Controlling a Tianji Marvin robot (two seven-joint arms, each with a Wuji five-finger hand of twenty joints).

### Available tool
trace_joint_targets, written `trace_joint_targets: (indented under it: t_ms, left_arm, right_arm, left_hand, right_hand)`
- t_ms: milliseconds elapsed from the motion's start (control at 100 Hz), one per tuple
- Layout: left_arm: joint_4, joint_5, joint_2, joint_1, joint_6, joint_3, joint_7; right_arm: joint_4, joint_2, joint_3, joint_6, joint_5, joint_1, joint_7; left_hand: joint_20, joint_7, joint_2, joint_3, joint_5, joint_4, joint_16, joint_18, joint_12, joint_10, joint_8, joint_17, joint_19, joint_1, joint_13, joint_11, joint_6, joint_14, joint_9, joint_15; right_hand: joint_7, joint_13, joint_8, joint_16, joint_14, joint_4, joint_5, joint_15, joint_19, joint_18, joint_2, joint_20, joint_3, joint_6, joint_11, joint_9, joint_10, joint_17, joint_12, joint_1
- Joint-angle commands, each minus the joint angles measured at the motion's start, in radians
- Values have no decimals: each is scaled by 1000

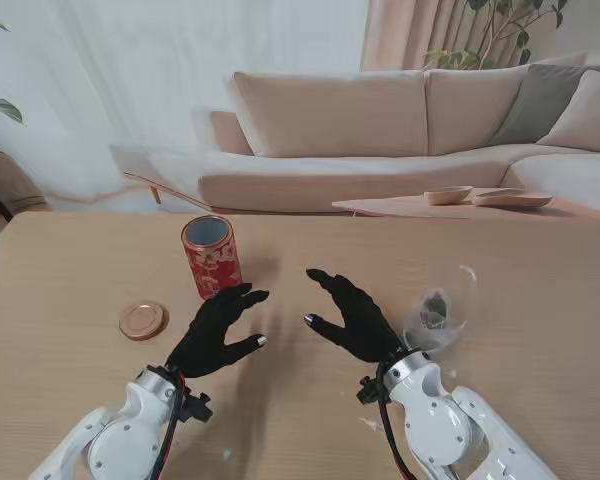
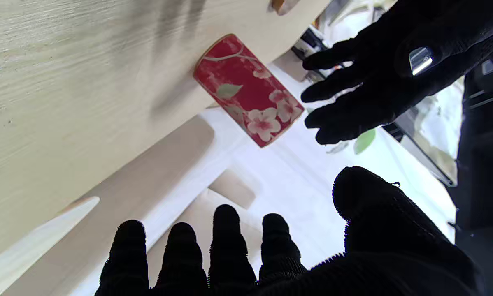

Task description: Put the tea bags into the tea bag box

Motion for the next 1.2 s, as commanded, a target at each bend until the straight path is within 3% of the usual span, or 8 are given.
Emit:
trace_joint_targets:
  t_ms: [0,280,460,520,760,820,1010,1190]
  left_arm:
    - [-10,-2,-3,7,5,0,-15]
    - [-22,15,-1,13,0,-9,-13]
    - [-54,56,2,17,-5,-30,-7]
    - [-73,77,8,17,2,-44,-28]
    - [-93,225,29,-33,21,-117,-81]
    - [-84,246,32,-58,35,-132,-95]
    - [-18,316,41,-149,64,-149,-115]
    - [69,367,46,-251,108,-115,-117]
  right_arm:
    - [-5,-6,-1,-3,-5,-7,9]
    - [-10,-7,2,0,-11,-10,0]
    - [-19,-9,13,2,-2,-18,-3]
    - [-23,-9,16,2,0,-22,-4]
    - [-45,-12,30,2,2,-41,-17]
    - [-51,-12,35,-1,5,-48,-20]
    - [-63,-14,46,-10,15,-60,-25]
    - [-69,-15,50,-13,19,-64,-27]
  left_hand:
    - [-18,11,41,-11,-18,31,-14,-42,0,-44,-9,0,-41,2,-26,-17,-25,-31,-25,-11]
    - [-2,21,13,29,-8,32,35,-35,37,-26,-4,-5,-11,21,-28,27,-15,-15,-12,14]
    - [145,29,-16,67,32,28,235,-14,97,20,4,-29,62,32,-41,107,18,23,20,52]
    - [156,29,-18,68,38,27,246,-10,99,24,5,-29,66,31,-41,110,26,28,29,53]
    - [336,24,-44,101,52,24,320,11,109,35,11,-52,124,17,-7,123,31,58,60,60]
    - [351,26,-51,108,55,23,325,11,111,34,12,-51,129,21,-1,124,31,59,61,63]
    - [459,34,-74,130,43,18,358,8,127,24,22,-60,159,11,10,136,20,61,54,68]
    - [484,34,-85,143,29,17,371,4,134,11,24,-59,161,6,6,142,16,52,38,70]
  right_hand:
    - [-23,-25,22,8,-32,-42,-2,-14,-32,-41,43,-6,-35,-43,-25,-30,-35,-20,-7,-2]
    - [-34,-25,44,10,-31,-41,1,-10,-31,-40,43,-3,-42,-39,-19,-30,-35,-19,-4,3]
    - [-30,-23,64,10,-31,-40,23,-7,-30,-40,43,-1,-43,-40,-13,-29,-32,-17,-1,12]
    - [-28,-23,68,10,-30,-40,27,-6,-30,-40,42,-1,-44,-40,-12,-30,-33,-17,-1,13]
    - [-29,-16,79,13,-26,-39,28,4,-29,-40,42,0,-45,-38,-5,-29,-32,-14,2,19]
    - [-30,-14,82,14,-24,-39,28,11,-29,-38,41,0,-44,-39,-2,-28,-31,-14,4,21]
    - [-31,-15,87,10,-23,-39,31,18,-28,-37,39,1,-43,-37,5,-28,-30,-11,7,23]
    - [-31,-14,92,8,-22,-39,33,24,-25,-35,39,2,-40,-35,12,-28,-28,-5,10,24]
